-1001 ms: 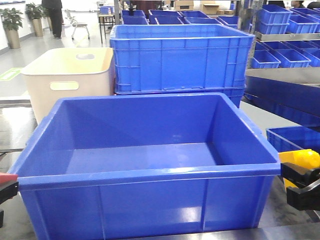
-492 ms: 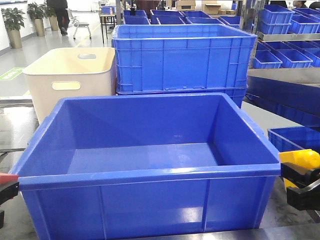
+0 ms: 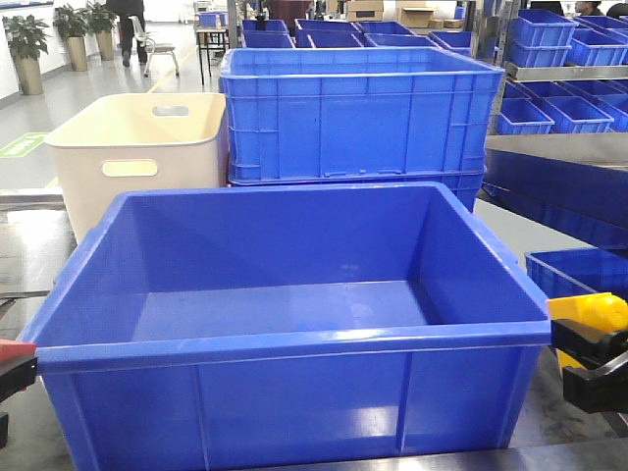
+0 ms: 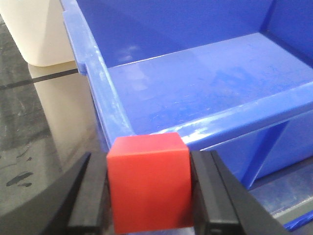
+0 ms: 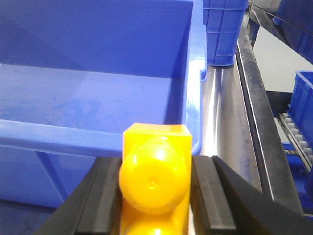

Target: Pick red and yellow blocks into blue bin

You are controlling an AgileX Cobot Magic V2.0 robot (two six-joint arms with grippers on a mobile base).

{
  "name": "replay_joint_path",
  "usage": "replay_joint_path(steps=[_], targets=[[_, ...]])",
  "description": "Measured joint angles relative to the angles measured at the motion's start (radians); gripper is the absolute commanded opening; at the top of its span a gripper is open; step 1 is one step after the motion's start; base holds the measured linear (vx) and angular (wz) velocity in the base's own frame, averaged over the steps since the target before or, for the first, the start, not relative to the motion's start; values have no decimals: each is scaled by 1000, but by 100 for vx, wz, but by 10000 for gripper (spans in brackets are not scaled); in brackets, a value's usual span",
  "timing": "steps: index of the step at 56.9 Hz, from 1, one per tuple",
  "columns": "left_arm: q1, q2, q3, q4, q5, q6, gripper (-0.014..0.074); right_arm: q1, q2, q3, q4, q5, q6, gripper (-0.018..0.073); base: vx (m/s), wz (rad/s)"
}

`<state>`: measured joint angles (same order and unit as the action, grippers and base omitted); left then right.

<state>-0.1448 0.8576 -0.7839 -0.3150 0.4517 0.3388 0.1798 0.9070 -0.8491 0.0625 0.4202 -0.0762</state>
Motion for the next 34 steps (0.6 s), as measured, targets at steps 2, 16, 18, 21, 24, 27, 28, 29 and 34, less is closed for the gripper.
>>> replay_joint_path(steps=[2, 16, 18, 21, 24, 27, 28, 29, 34], targets=[[0, 0, 0, 0, 0, 0, 2, 0, 0, 0, 0, 0, 0, -10, 0, 0], [0, 6, 0, 0, 16, 0, 2, 0, 0, 0, 1, 0, 0, -10, 0, 0], [0, 9, 0, 0, 19, 0, 2, 0, 0, 0, 1, 0, 0, -10, 0, 0], [0, 12, 0, 0, 20, 0, 2, 0, 0, 0, 1, 0, 0, -10, 0, 0], [0, 9, -1, 0, 19, 0, 2, 0, 0, 0, 2, -1, 0, -10, 0, 0], [0, -1, -10, 0, 15, 0, 2, 0, 0, 0, 2, -1, 0, -10, 0, 0], [0, -7, -14, 0, 13, 0, 2, 0, 0, 0, 2, -1, 0, -10, 0, 0], [0, -12, -21, 0, 9, 0, 2, 0, 0, 0, 3, -2, 0, -10, 0, 0], [0, -41, -63, 0, -15, 0, 2, 0, 0, 0, 3, -10, 2, -10, 0, 0]])
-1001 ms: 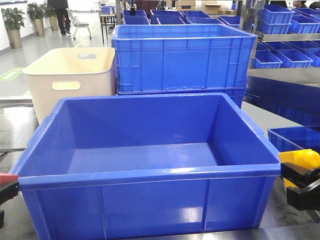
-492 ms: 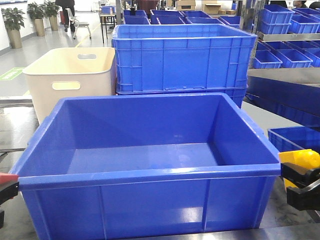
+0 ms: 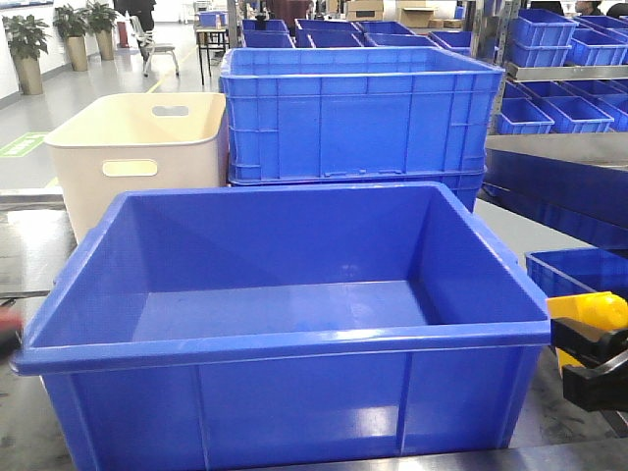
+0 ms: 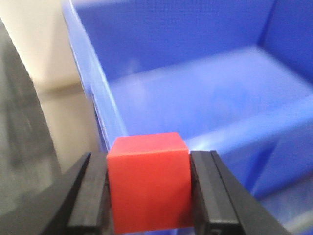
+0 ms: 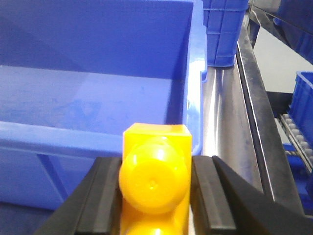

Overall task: Pick red and yellow blocks into blue bin
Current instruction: 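Extend both grippers over the blue bin with the blocks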

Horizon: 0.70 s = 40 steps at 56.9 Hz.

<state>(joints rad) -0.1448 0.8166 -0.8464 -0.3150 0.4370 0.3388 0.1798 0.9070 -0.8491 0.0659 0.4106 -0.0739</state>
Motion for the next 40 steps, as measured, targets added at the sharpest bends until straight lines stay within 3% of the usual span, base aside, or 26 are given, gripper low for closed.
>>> replay_joint_path(steps=[17, 29, 40], targets=[[-2, 71, -172, -7, -11, 1, 2, 21, 69, -84, 1, -15, -8, -10, 0, 0], [-76, 407, -378, -105, 12, 89, 2, 153, 397, -423, 1, 45, -25, -10, 0, 0], [-112, 674, -581, -150, 92, 105, 4, 217, 692, -663, 4, 100, -25, -10, 0, 0]])
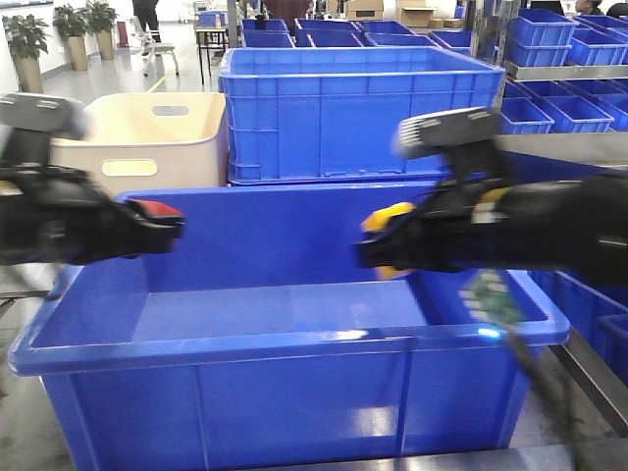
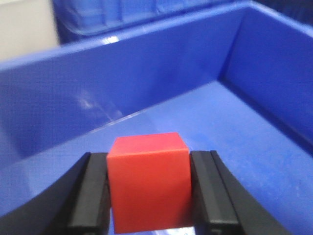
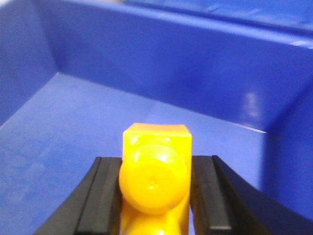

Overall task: Pick red and yellow blocks into blue bin
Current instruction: 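Extend both grippers over the blue bin with the blocks, then open both grippers to drop the blocks into the bin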

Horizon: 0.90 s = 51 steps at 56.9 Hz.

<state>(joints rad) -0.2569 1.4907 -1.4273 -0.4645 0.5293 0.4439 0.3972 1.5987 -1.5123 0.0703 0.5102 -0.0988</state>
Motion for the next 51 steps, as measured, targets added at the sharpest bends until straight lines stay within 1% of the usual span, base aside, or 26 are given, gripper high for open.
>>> replay_joint_path(steps=[4, 8, 14, 15, 16, 17, 19, 20, 22, 26, 29, 32, 35, 39, 43, 48, 51], targets=[[-9, 81, -51, -1, 13, 0, 11, 3, 73, -48, 10, 5, 0, -6, 0, 0], [-11, 146, -78, -1, 14, 0, 45, 3, 124, -73, 23, 8, 0, 8, 0, 0], [-15, 203, -90, -1, 19, 0, 152, 3, 160, -82, 35, 14, 0, 77, 0, 0], [-16, 209, -91, -1, 21, 0, 180, 3, 161, -82, 35, 15, 0, 98, 0, 0], [-17, 213, -91, -1, 22, 0, 189, 3, 161, -82, 36, 16, 0, 123, 0, 0], [-18, 217, -92, -1, 26, 0, 231, 3, 161, -82, 38, 18, 0, 141, 0, 0], [-19, 221, -93, -1, 28, 0, 287, 3, 161, -83, 39, 17, 0, 190, 0, 0], [-19, 222, -93, -1, 28, 0, 310, 3, 160, -84, 39, 18, 0, 236, 0, 0], [-23, 223, -93, -1, 31, 0, 377, 3, 160, -87, 39, 18, 0, 298, 0, 0], [-31, 223, -93, -1, 34, 0, 479, 3, 160, -87, 39, 21, 0, 430, 0, 0], [-31, 223, -93, -2, 37, 0, 534, 3, 160, -88, 39, 25, 0, 531, 0, 0], [-35, 223, -93, -2, 40, 0, 576, 3, 160, -88, 39, 25, 0, 607, 0, 0], [-35, 223, -93, -2, 40, 0, 595, 3, 160, -89, 39, 25, 0, 676, 0, 0], [-35, 219, -93, 0, 41, 0, 592, 3, 154, -89, 39, 34, 0, 726, 0, 0], [-35, 205, -93, 4, 44, 2, 577, 3, 139, -89, 35, 40, 0, 727, 0, 0], [-35, 179, -93, 17, 46, 11, 536, 3, 108, -89, 23, 40, 0, 701, 0, 0], [-35, 157, -93, 31, 47, 12, 462, 3, 86, -89, 14, 44, 0, 659, 0, 0]])
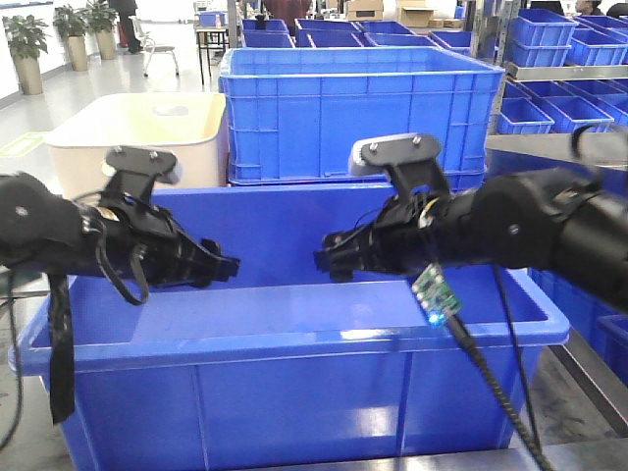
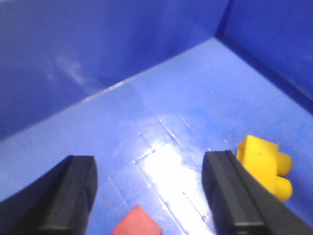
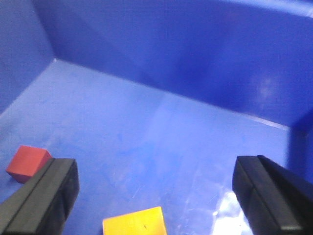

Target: Pick red and yellow blocks into blue bin

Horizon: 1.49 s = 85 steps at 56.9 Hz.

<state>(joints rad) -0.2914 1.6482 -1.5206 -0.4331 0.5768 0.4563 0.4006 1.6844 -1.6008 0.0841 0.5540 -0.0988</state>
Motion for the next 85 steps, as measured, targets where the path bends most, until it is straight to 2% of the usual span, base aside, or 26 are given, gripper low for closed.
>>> replay_joint_path(steps=[4, 6, 8, 9, 15, 16, 20, 27, 42, 58, 64, 71, 85], targets=[[0, -31, 0, 32, 18, -2, 297, 0, -31, 0, -11, 25, 0, 552, 0, 0], [0, -49, 0, 57, 33, -10, 196, 0, -45, 0, -21, 51, 0, 466, 0, 0], [0, -64, 0, 84, 52, -23, 85, 0, -59, 0, -28, 76, 0, 377, 0, 0], [0, -73, 0, 96, 64, -34, -2, 0, -67, 0, -32, 93, 0, 338, 0, 0], [0, -126, 1, 203, 118, -97, -9, 0, -118, 0, -59, 189, 0, -4, 0, 0], [0, -134, 5, 214, 121, -105, -8, 0, -129, 0, -63, 202, 0, -19, 0, 0], [0, -189, 52, 258, 114, -136, -8, 0, -177, 23, -69, 214, 0, -16, 0, 0], [0, -344, 228, 276, 48, -156, -6, 0, -306, 161, -71, 137, 0, -13, 0, 0], [0, -822, 748, 265, -129, -169, -6, 0, -747, 751, -71, -199, 0, -10, 0, 0], [0, -1313, 1113, 227, -158, -189, -6, 0, -1208, 1242, -70, -392, 2, -10, 0, 0], [0, -1382, 1188, 227, -190, -189, -6, 0, -1286, 1338, -70, -467, 1, -10, 0, 0], [0, -1386, 1231, 227, -278, -191, -6, 0, -1301, 1385, -70, -543, 0, -9, 0, 0], [0, -1386, 1239, 224, -315, -193, -3, 0, -1301, 1390, -70, -570, 0, -10, 0, 0]])
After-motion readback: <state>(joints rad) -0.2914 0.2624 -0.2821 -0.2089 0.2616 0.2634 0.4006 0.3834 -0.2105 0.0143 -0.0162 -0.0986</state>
